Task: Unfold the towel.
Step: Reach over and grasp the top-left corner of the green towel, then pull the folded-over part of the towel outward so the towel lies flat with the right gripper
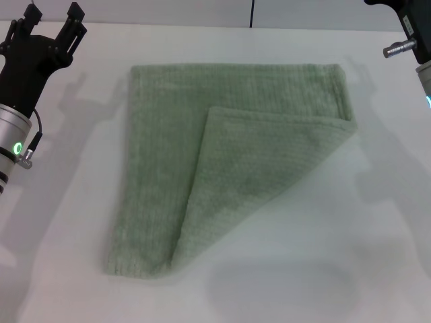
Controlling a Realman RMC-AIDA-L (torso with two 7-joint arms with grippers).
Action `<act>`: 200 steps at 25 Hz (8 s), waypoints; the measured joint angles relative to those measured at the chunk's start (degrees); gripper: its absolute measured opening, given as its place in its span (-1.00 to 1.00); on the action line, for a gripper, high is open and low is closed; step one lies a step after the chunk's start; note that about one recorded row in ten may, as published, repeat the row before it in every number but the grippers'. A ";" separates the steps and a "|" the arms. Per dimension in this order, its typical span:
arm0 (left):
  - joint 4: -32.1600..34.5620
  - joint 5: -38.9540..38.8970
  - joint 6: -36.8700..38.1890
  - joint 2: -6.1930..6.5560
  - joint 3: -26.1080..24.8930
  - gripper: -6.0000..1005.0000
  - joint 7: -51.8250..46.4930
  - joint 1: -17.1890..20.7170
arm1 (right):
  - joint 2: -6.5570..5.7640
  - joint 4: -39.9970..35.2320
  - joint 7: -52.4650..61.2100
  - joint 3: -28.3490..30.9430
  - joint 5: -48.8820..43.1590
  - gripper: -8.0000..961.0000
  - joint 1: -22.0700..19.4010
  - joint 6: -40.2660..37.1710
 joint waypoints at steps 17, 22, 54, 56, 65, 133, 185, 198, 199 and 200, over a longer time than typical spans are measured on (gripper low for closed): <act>0.26 0.12 -0.31 0.02 0.75 0.50 0.56 -0.86 | 0.03 1.05 0.25 0.00 0.07 0.70 1.12 0.00; 0.29 0.12 -0.35 0.06 0.79 0.46 0.58 -0.92 | 0.10 1.08 0.25 0.00 0.07 0.70 1.46 0.00; -0.42 0.11 -26.38 0.25 9.39 -0.96 -4.33 -10.85 | 0.18 1.07 0.25 -1.51 0.07 0.70 1.23 0.00; -0.42 0.11 -32.95 0.18 9.40 -0.99 -4.54 -13.34 | 0.18 1.08 0.25 -2.11 0.07 0.70 1.44 0.00; -0.08 -0.08 -45.60 0.22 8.70 -0.99 -4.57 -17.51 | 0.14 1.07 0.25 -2.77 0.07 0.70 1.80 0.62; 1.16 0.11 -52.47 0.26 10.63 -0.99 -4.57 -20.07 | -0.42 -21.66 -14.42 17.29 21.94 0.70 19.85 106.18; 0.37 0.12 -52.56 0.17 10.46 -0.99 -4.57 -20.14 | 0.16 15.19 -47.88 29.55 40.43 0.69 41.04 110.29; 0.37 0.05 -52.62 -0.05 10.55 -0.99 -4.57 -19.83 | 0.54 16.88 -47.95 27.66 41.12 0.69 41.45 108.84; 0.37 0.05 -52.62 -0.06 10.56 -0.99 -4.57 -19.82 | 0.54 16.89 -47.95 27.66 41.13 0.69 41.45 108.86; 0.38 0.04 -52.62 -0.08 10.59 -0.99 -4.57 -19.81 | 0.54 16.92 -47.96 27.65 41.14 0.69 41.43 108.91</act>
